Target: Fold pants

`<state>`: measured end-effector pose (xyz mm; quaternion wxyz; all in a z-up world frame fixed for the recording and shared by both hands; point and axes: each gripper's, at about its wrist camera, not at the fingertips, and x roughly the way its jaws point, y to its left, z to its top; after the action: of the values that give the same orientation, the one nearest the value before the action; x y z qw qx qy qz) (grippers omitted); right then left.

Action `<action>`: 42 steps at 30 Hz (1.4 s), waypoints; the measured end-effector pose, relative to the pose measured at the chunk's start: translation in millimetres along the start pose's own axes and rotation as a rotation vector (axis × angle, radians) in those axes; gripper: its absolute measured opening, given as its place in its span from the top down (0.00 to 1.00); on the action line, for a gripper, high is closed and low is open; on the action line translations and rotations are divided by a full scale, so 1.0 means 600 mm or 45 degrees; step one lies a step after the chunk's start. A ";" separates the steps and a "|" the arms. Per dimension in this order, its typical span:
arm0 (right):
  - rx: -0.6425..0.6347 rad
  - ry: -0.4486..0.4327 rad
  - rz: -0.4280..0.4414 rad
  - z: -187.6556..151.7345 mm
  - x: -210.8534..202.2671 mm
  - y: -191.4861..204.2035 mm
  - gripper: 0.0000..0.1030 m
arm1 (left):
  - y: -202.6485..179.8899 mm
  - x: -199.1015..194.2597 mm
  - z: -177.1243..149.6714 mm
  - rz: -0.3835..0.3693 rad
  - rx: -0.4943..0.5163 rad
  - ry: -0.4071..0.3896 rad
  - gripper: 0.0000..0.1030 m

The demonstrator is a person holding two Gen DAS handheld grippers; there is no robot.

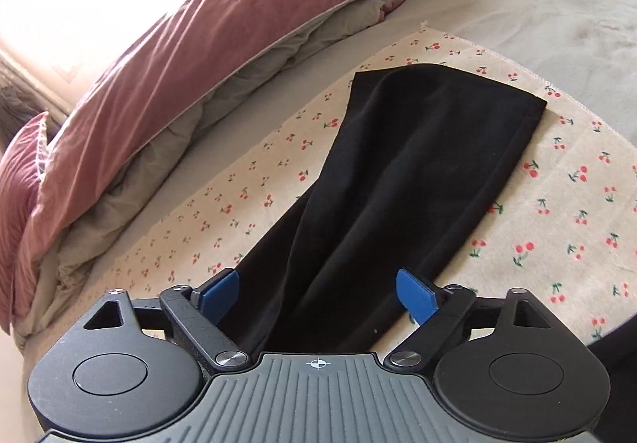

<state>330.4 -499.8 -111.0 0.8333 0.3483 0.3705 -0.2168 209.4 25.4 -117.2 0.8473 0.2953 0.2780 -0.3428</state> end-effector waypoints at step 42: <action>0.623 -0.072 -0.113 -0.254 -0.274 -0.311 0.92 | 0.115 -0.093 0.021 0.322 -0.989 0.085 0.12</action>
<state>39.8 -493.6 -136.8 0.7238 0.5169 0.2983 -0.3463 229.9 80.6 -49.7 0.9218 -0.0037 0.3756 -0.0957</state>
